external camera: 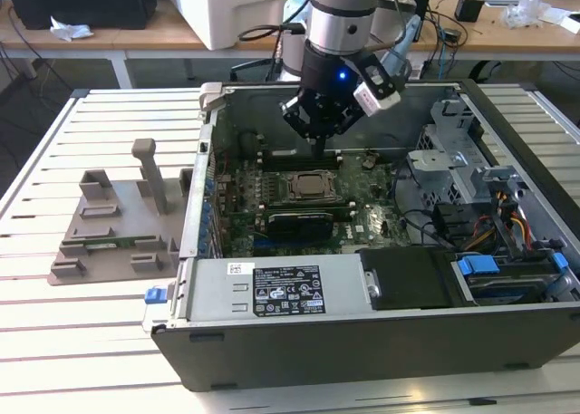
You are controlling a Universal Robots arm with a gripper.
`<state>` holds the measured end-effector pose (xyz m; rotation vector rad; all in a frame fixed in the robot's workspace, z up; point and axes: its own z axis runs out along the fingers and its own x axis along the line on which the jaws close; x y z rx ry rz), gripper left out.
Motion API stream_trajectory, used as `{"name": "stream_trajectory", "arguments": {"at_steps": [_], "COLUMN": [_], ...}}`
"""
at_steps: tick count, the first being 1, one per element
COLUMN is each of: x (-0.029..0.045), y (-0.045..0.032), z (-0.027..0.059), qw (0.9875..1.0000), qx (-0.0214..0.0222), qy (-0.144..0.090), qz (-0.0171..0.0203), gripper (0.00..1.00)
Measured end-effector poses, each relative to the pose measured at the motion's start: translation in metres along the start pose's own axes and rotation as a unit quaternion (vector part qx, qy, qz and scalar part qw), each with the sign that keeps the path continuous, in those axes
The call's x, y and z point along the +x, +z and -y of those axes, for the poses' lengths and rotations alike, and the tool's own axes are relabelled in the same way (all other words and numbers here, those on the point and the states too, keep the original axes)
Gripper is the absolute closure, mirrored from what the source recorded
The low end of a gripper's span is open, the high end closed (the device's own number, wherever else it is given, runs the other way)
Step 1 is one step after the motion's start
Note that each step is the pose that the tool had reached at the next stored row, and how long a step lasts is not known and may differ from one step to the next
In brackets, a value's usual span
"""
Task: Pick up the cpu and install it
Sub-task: 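Install the second cpu locking lever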
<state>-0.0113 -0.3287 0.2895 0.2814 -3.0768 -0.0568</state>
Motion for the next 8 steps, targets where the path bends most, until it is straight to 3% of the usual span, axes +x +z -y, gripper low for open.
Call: {"name": "stream_trajectory", "arguments": {"at_steps": [8], "x": [0.0001], "y": [-0.0016], "z": [-0.0001], "qw": [1.0000], "qx": [-0.0001], "qy": [0.000], "qz": [0.0000], "gripper": [0.89]}}
